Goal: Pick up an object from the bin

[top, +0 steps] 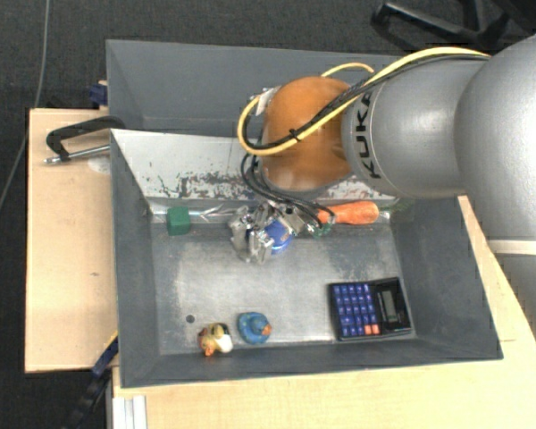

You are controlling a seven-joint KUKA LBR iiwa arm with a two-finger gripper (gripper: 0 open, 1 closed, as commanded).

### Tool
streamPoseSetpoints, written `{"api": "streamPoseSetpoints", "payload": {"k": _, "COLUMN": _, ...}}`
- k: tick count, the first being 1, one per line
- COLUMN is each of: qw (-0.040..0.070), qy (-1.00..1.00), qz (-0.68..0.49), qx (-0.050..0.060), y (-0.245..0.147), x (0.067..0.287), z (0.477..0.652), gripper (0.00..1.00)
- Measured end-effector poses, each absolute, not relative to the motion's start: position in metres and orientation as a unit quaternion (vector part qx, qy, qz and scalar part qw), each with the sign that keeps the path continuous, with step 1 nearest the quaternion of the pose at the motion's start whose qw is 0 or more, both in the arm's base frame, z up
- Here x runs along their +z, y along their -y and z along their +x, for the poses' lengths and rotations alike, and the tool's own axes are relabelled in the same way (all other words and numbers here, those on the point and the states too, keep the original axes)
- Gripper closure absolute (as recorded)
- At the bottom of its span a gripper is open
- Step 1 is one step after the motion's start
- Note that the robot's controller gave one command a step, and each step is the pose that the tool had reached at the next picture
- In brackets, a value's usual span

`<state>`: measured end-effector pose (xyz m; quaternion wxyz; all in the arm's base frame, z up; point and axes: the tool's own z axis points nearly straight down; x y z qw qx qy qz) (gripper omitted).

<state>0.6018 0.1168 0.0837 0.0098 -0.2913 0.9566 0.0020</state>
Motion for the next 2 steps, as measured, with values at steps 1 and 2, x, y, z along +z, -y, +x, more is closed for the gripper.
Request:
{"api": "streamPoseSetpoints", "payload": {"k": 1, "qw": 0.008, "qy": -0.957, "qz": -0.291, "qx": 0.002, "y": -0.117, "x": 0.093, "z": 0.601, "gripper": 1.00}}
{"api": "streamPoseSetpoints", "payload": {"k": 2, "qw": 0.009, "qy": -0.957, "qz": -0.291, "qx": 0.003, "y": -0.117, "x": 0.116, "z": 0.601, "gripper": 1.00}}
